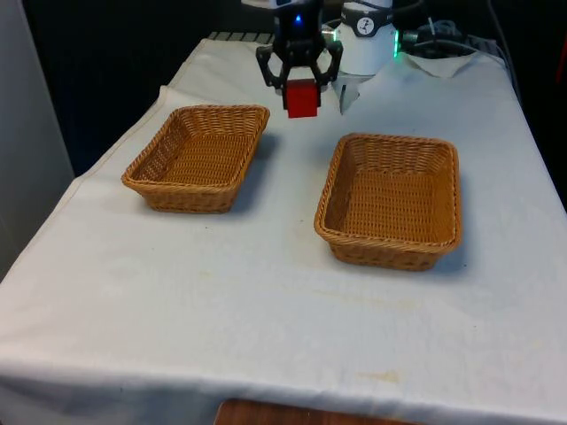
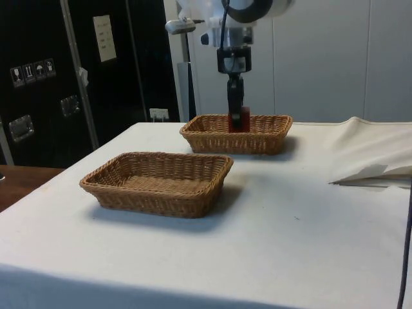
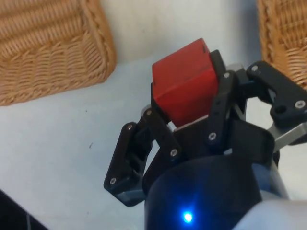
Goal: Pick up the red cube and place it into the right basket.
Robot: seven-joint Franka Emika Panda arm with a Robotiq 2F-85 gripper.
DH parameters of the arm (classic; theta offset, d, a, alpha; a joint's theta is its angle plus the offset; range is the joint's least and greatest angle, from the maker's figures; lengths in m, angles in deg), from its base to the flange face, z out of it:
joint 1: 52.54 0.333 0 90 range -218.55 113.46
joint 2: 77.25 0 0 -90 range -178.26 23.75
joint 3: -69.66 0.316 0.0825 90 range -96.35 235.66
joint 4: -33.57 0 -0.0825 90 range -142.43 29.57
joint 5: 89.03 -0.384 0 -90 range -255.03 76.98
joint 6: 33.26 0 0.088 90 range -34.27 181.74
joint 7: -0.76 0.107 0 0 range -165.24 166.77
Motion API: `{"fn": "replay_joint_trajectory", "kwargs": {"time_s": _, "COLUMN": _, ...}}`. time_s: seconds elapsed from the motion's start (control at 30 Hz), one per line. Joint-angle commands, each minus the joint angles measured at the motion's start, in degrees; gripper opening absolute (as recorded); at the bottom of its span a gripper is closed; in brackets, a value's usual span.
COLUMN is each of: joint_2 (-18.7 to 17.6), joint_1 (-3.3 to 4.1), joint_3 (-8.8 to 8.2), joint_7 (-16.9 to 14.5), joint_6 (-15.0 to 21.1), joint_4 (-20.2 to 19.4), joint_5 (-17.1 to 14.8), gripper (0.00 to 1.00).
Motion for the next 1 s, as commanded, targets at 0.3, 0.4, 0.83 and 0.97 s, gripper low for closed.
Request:
{"fn": "replay_joint_trajectory", "kwargs": {"time_s": 0.3, "joint_2": -3.84, "joint_1": -0.34, "joint_3": -2.58, "joint_7": -3.38, "joint_6": 0.06, "joint_4": 3.21, "joint_5": -0.86, "gripper": 0.03}}
{"fn": "replay_joint_trajectory", "kwargs": {"time_s": 0.4, "joint_2": -5.73, "joint_1": -0.57, "joint_3": -3.55, "joint_7": -4.98, "joint_6": 0.17, "joint_4": 4.35, "joint_5": -1.72, "gripper": 0.03}}
{"fn": "replay_joint_trajectory", "kwargs": {"time_s": 0.83, "joint_2": -12.78, "joint_1": -1.43, "joint_3": -6.07, "joint_7": -11.63, "joint_6": 0.11, "joint_4": 8.94, "joint_5": -6.82, "gripper": 0.03}}
{"fn": "replay_joint_trajectory", "kwargs": {"time_s": 0.97, "joint_2": -14.55, "joint_1": -1.72, "joint_3": -7.39, "joint_7": -13.87, "joint_6": -0.34, "joint_4": 10.6, "joint_5": -8.19, "gripper": 0.03}}
